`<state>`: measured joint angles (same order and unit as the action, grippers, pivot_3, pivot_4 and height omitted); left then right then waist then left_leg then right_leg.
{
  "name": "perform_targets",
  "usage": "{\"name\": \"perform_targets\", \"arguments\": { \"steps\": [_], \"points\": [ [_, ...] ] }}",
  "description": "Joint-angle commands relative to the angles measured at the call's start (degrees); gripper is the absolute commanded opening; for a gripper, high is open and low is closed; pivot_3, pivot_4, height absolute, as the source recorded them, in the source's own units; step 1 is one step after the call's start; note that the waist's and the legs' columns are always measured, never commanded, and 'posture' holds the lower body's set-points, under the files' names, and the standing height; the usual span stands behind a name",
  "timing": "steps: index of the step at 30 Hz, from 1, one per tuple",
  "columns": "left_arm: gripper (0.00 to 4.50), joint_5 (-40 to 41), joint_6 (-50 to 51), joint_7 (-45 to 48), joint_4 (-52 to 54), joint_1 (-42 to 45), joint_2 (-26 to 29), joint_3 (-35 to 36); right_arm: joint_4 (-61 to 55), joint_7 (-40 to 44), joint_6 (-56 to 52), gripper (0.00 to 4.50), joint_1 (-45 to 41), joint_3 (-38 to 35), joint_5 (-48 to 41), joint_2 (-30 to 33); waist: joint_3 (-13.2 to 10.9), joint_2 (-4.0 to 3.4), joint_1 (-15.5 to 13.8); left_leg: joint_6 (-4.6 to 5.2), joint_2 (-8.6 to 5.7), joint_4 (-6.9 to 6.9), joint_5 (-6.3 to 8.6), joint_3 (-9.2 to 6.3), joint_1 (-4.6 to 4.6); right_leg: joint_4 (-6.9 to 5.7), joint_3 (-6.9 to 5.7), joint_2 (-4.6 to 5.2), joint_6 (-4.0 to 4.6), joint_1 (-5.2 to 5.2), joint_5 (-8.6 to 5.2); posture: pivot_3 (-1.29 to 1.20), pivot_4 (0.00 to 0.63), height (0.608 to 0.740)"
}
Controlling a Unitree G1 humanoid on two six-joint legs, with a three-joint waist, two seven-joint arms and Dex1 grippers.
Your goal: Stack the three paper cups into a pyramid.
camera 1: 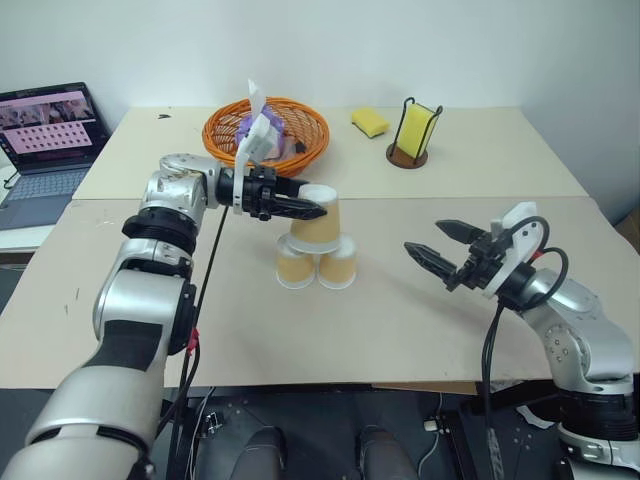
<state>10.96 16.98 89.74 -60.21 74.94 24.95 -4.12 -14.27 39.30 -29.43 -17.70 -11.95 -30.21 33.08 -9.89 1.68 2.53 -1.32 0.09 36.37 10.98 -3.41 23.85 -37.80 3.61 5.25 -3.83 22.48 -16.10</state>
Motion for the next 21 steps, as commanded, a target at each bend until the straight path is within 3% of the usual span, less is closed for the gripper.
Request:
{"name": "perform_targets", "arguments": {
  "steps": [1, 3, 6, 21],
  "points": [
    [2.49, -0.2, -1.6, -0.4, -0.2, 0.8, 0.1, 1.3, -2.4, -0.2, 0.2, 4.50, -0.6, -1.7, -1.0, 1.1, 0.0, 0.00, 0.0, 0.00, 0.00, 0.01, 0.00, 0.00, 0.00, -0.01, 0.00, 0.00, 0.00, 0.00, 0.00, 0.00, 0.150, 0.740],
    [3.48, -0.3, -1.9, -0.7, -0.5, 0.9, 0.0, 1.5, -2.2, -0.2, 0.4, 4.50, -0.6, -1.7, -1.0, 1.2, 0.0, 0.00, 0.0, 0.00, 0.00, 0.02, 0.00, 0.00, 0.00, -0.01, 0.00, 0.00, 0.00, 0.00, 0.00, 0.00, 0.150, 0.740],
    [4.46, -0.5, -2.1, -1.1, -0.6, 0.9, 0.0, 1.8, -2.2, -0.2, 0.4, 4.50, -0.6, -1.6, -1.0, 1.3, 0.0, 0.00, 0.0, 0.00, 0.00, 0.02, 0.00, 0.00, 0.00, -0.02, 0.00, 0.00, 0.00, 0.00, 0.00, 0.00, 0.150, 0.740],
    [4.46, 1.0, 0.8, 0.7, 1.3, 2.1, 1.6, 4.5, -0.5, 1.2, 0.8, 4.50, -1.5, -0.6, -0.6, 1.7, 0.0, 0.00, 0.0, 0.00, 0.00, 0.04, 0.00, 0.00, 0.00, -0.07, 0.00, 0.00, 0.00, 0.00, 0.00, 0.00, 0.150, 0.740]
  ]
}}
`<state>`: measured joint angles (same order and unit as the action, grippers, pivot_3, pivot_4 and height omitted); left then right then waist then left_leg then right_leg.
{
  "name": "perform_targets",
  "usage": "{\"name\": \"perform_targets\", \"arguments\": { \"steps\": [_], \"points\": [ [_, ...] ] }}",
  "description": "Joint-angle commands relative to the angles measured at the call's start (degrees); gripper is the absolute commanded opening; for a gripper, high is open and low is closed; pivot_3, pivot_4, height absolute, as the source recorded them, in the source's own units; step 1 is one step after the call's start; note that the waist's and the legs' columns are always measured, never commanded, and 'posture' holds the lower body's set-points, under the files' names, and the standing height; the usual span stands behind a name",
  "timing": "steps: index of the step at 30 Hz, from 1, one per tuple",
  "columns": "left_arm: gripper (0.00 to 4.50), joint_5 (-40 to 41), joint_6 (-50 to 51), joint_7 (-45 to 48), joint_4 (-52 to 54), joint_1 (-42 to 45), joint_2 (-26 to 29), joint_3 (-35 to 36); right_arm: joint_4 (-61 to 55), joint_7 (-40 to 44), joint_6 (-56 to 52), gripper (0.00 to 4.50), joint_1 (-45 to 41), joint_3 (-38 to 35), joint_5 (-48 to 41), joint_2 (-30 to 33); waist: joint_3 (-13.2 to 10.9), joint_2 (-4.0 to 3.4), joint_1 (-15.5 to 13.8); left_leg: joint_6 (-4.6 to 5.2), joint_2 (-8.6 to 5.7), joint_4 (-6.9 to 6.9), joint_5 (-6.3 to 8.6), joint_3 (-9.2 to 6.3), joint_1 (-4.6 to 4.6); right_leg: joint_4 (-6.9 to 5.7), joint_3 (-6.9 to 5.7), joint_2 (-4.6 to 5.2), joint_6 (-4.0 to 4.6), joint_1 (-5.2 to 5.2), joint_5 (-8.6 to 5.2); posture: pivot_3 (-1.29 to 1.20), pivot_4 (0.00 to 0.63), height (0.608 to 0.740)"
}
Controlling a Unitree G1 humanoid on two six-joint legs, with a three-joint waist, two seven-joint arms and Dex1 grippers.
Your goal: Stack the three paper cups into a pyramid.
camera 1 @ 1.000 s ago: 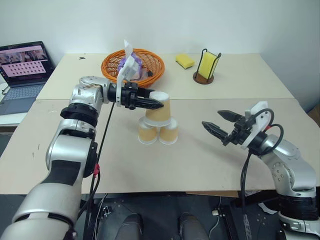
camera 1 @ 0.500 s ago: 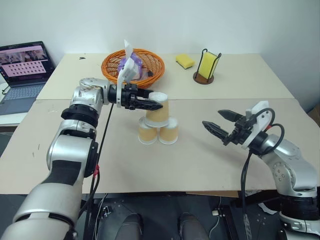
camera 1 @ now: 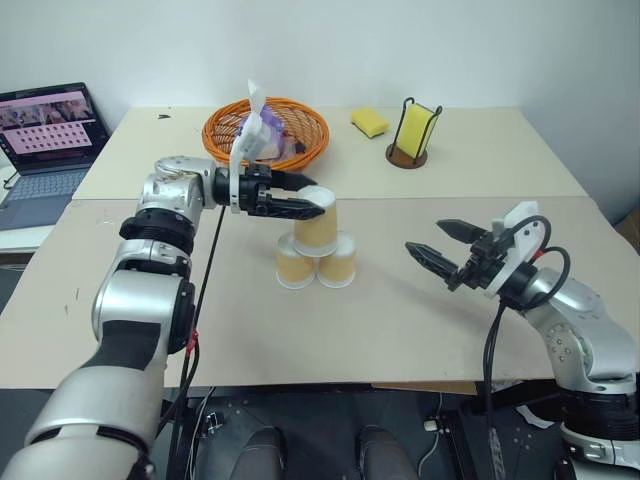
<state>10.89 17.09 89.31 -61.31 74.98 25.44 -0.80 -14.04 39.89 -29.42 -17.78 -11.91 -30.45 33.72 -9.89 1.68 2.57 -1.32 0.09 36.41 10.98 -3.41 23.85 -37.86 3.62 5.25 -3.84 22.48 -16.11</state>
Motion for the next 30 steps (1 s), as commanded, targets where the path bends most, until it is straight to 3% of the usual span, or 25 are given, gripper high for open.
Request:
{"name": "perform_targets", "arguments": {
  "steps": [1, 14, 20, 24, 30],
  "points": [
    [4.46, 1.1, 1.0, 1.6, 3.1, 1.9, 1.4, 1.2, -0.5, 0.9, 0.9, 4.50, -1.5, -0.5, -0.2, 1.1, 0.0, 0.00, 0.0, 0.00, 0.00, 0.00, 0.00, 0.00, 0.00, -0.01, 0.00, 0.00, 0.00, 0.00, 0.00, 0.00, 0.150, 0.740],
    [4.46, 7.9, 10.1, -6.3, 10.8, 0.2, 4.7, 9.5, 3.5, 2.9, 2.3, 4.50, -4.8, 1.3, 0.8, 0.8, 0.0, 0.00, 0.1, 0.01, 0.01, 0.04, 0.00, -0.02, 0.00, -0.09, 0.00, 0.00, -0.01, 0.00, -0.01, 0.00, 0.150, 0.740],
    [4.46, 11.5, 7.5, -29.4, 16.4, -3.8, 5.7, 20.6, 4.9, 3.1, 2.6, 4.50, -6.3, 2.2, 1.3, 0.3, 0.0, 0.00, 0.0, 0.01, 0.02, 0.11, 0.00, -0.05, -0.02, -0.12, 0.02, 0.00, -0.01, 0.01, -0.01, 0.00, 0.150, 0.740],
    [4.46, 9.6, 2.6, -49.9, 25.7, -12.5, 3.9, 26.3, 6.9, 0.8, 3.2, 4.50, -7.6, 3.3, 4.3, -0.1, 0.0, -0.01, 0.0, 0.01, 0.02, 0.13, 0.01, -0.03, -0.06, -0.15, 0.09, 0.02, -0.01, 0.00, -0.01, 0.00, 0.150, 0.740],
    [4.46, 6.3, 1.2, -71.8, 43.8, -31.8, -1.2, 31.3, 18.2, -15.5, 4.4, 4.50, -12.3, 5.7, 17.9, -2.4, 0.0, 0.00, -0.2, 0.01, -0.02, 0.21, 0.01, 0.07, -0.05, -0.23, 0.21, 0.09, 0.02, 0.08, 0.02, 0.00, 0.150, 0.740]
  ]
}}
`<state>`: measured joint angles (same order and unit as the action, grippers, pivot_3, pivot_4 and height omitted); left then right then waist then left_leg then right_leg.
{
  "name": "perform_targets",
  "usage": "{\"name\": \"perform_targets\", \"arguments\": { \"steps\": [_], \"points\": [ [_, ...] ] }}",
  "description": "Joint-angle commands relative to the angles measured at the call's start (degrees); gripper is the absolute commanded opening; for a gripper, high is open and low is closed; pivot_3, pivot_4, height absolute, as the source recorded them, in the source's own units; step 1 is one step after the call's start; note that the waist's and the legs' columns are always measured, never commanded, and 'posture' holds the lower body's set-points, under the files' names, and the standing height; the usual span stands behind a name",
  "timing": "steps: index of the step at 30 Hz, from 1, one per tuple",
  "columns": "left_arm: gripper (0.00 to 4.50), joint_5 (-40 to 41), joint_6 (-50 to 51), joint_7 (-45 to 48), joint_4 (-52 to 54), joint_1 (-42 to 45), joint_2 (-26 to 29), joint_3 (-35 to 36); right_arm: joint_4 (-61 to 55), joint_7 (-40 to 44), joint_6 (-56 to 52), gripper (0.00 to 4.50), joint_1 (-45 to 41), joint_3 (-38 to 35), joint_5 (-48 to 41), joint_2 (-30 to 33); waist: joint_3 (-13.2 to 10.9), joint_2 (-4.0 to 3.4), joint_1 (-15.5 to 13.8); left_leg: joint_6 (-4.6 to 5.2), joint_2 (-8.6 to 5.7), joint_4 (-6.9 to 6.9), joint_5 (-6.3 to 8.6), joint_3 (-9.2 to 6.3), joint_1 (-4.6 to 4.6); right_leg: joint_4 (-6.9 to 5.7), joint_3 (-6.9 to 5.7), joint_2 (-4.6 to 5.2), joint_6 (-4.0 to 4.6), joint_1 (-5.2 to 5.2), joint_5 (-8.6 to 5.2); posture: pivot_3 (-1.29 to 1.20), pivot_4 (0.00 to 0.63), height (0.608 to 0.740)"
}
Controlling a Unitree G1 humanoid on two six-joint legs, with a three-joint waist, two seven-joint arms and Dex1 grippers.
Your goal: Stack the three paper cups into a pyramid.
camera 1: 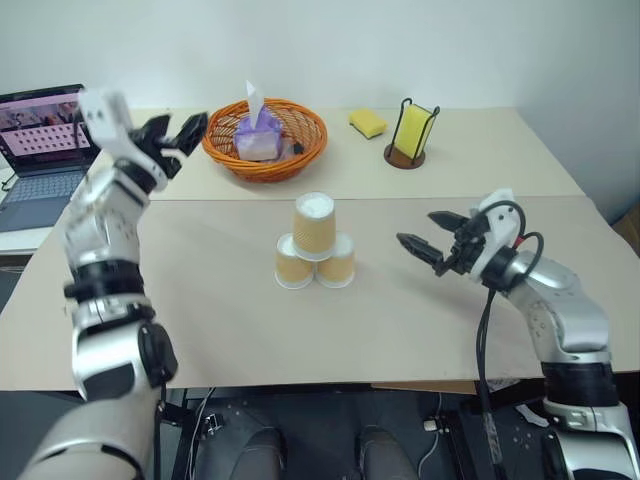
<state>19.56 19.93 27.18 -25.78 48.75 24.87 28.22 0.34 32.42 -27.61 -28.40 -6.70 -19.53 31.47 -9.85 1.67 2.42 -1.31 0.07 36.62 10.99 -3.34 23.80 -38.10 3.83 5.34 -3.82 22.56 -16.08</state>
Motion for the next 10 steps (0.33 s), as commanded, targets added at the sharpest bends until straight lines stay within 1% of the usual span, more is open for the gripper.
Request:
{"name": "perform_targets", "arguments": {
  "steps": [1, 3, 5, 6, 8, 10],
  "points": [
    [4.46, -2.2, -1.6, -13.9, 10.8, -9.2, -1.9, 4.7, 5.0, -10.6, 3.7, 4.50, -1.7, 0.2, 8.3, -1.4, 0.0, 0.01, -0.1, 0.00, -0.01, 0.00, 0.00, 0.02, 0.00, 0.00, 0.01, 0.02, 0.00, 0.03, 0.00, 0.00, 0.150, 0.740],
    [4.46, -3.0, -2.7, -18.4, 14.6, -15.4, -2.8, 6.8, 6.8, -14.9, 4.9, 4.50, -1.7, -1.3, 9.4, -3.6, 0.0, 0.05, 0.0, 0.00, 0.00, -0.01, 0.00, 0.00, 0.15, 0.00, 0.01, -0.02, 0.00, 0.22, 0.00, 0.00, 0.150, 0.740],
    [4.46, -1.5, -2.7, -20.9, 17.5, -18.7, -3.8, 8.2, 8.0, -17.3, 5.6, 4.50, -1.7, -2.5, 9.9, -4.7, 0.0, 0.07, 0.0, 0.00, 0.04, -0.04, 0.00, 0.15, 0.22, -0.11, 0.08, 0.02, 0.02, 0.46, 0.01, 0.00, 0.150, 0.740],
    [4.46, -1.9, -3.6, -21.4, 18.7, -20.8, -3.8, 8.3, 8.5, -18.0, 6.0, 4.50, -1.6, -3.2, 9.6, -5.4, 0.0, 0.08, 0.0, -0.04, 0.02, -0.02, -0.02, 0.15, 0.44, -0.19, 0.07, 0.04, 0.03, 0.68, 0.02, 0.00, 0.150, 0.740],
    [4.46, -2.5, -4.9, -22.2, 20.4, -24.8, -4.5, 8.2, 9.2, -17.8, 6.5, 4.50, -1.6, -4.4, 8.0, -6.6, 0.1, 0.09, -0.3, -0.04, -0.02, 0.07, -0.02, 0.14, 0.50, -0.33, 0.05, 0.08, 0.05, 0.70, 0.03, 0.00, 0.150, 0.740],
    [4.46, -2.3, -5.4, -23.8, 21.2, -27.4, -5.2, 8.9, 9.8, -16.8, 7.0, 4.50, -2.0, -4.7, 7.5, -6.9, 0.1, 0.09, -0.5, -0.03, -0.08, 0.07, -0.01, 0.14, 0.43, -0.19, 0.04, 0.12, 0.04, 0.57, 0.03, 0.00, 0.150, 0.740]
  ]
}}
